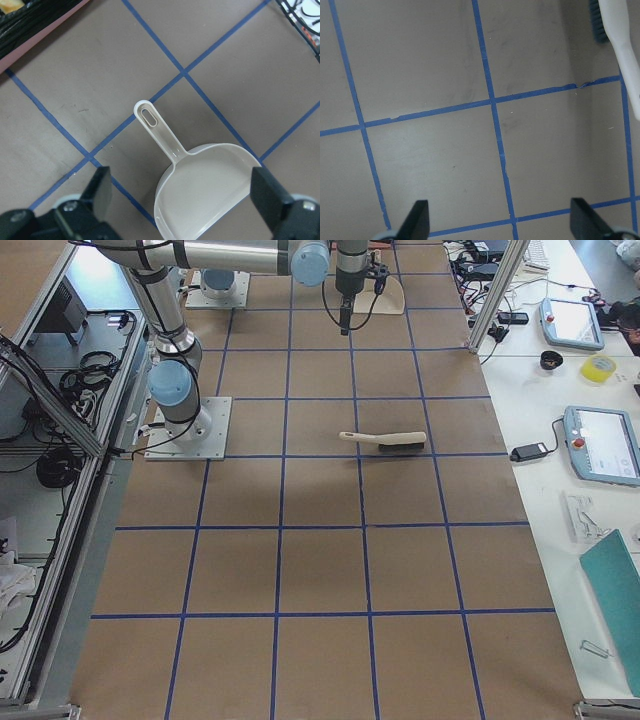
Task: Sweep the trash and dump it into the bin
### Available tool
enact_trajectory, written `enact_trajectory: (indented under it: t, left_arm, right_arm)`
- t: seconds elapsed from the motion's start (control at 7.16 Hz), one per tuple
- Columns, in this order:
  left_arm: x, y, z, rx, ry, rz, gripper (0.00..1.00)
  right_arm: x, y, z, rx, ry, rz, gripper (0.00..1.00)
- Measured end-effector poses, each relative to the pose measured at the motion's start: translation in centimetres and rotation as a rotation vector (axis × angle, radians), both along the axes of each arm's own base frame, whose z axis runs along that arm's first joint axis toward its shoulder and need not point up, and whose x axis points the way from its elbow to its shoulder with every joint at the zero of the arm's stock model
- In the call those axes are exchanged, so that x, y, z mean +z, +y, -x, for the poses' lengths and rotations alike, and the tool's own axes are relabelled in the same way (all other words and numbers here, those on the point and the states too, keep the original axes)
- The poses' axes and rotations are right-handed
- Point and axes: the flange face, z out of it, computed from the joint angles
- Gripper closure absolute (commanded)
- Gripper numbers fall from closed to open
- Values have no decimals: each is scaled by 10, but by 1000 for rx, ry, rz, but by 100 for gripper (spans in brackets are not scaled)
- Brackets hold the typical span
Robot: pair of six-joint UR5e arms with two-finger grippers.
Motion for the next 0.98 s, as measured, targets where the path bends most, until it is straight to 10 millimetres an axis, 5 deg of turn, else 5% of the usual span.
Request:
enact_trajectory:
  t: [0.56, 0.98]
  left_arm:
    - [48, 51, 84, -479, -131, -69, 0]
    - [57, 97, 119, -711, -104, -227, 0]
  right_arm:
    - [-1, -1, 0, -1, 1, 0, 0]
    - [-2, -1, 0, 4, -3, -2, 0]
